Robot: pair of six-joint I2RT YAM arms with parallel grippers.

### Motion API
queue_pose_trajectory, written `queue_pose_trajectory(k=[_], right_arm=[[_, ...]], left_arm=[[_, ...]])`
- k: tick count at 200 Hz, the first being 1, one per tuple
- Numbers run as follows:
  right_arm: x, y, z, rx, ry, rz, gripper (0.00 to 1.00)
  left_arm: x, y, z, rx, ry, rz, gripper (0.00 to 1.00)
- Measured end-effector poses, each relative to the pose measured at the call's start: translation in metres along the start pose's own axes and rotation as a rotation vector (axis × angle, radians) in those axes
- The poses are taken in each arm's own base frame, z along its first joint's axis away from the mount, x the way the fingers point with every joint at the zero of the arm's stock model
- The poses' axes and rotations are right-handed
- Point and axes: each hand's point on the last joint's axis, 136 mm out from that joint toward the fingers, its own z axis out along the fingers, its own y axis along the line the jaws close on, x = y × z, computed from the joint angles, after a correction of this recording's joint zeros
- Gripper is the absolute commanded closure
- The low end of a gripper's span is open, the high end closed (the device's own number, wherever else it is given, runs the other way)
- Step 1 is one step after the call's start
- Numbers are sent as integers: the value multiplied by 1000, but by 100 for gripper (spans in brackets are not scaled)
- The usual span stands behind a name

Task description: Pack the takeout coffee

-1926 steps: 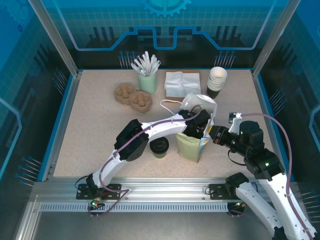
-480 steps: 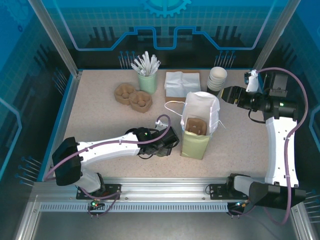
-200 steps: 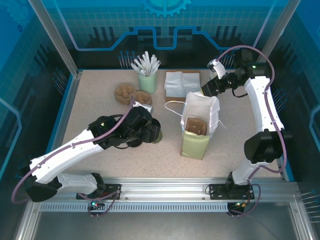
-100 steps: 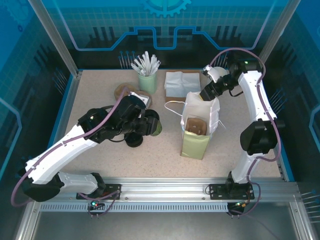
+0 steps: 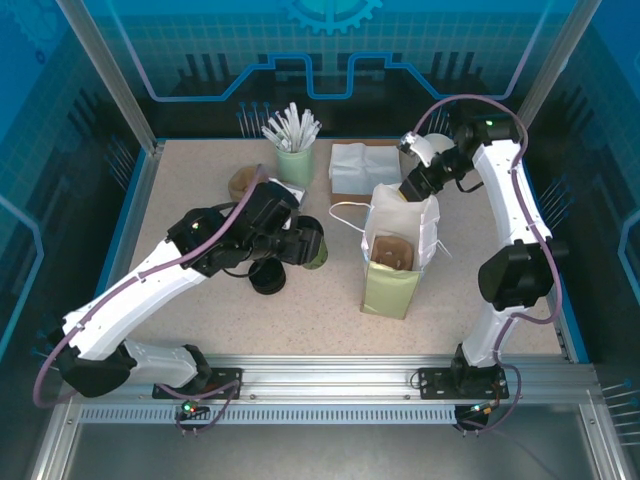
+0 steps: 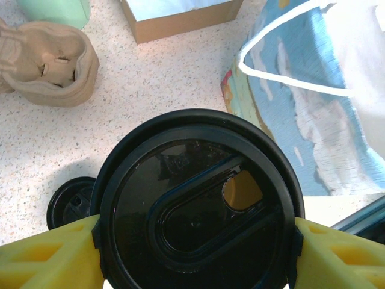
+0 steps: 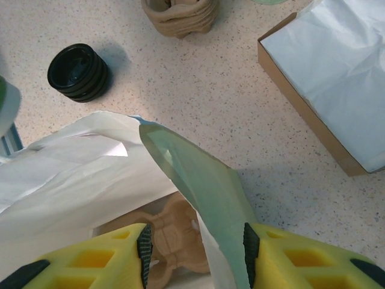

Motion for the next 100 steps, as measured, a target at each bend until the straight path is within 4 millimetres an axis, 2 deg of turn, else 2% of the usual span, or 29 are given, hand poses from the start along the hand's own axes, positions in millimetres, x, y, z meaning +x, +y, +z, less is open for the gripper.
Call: queue_pose_trajectory(k=[26, 49, 72, 100], right_arm=[[3, -3, 0, 17, 15, -7, 55], [3, -4, -1, 27, 20, -20, 61], [2, -5, -3, 34, 25, -29, 83], [3, -5, -2, 35, 29, -38, 93]], left_arm=[[-2, 0, -1, 4, -4, 1, 29], [-2, -1, -2, 5, -6, 0, 29], [-3, -1, -2, 6, -7, 0, 30], [-3, -1, -2, 6, -7, 0, 30]])
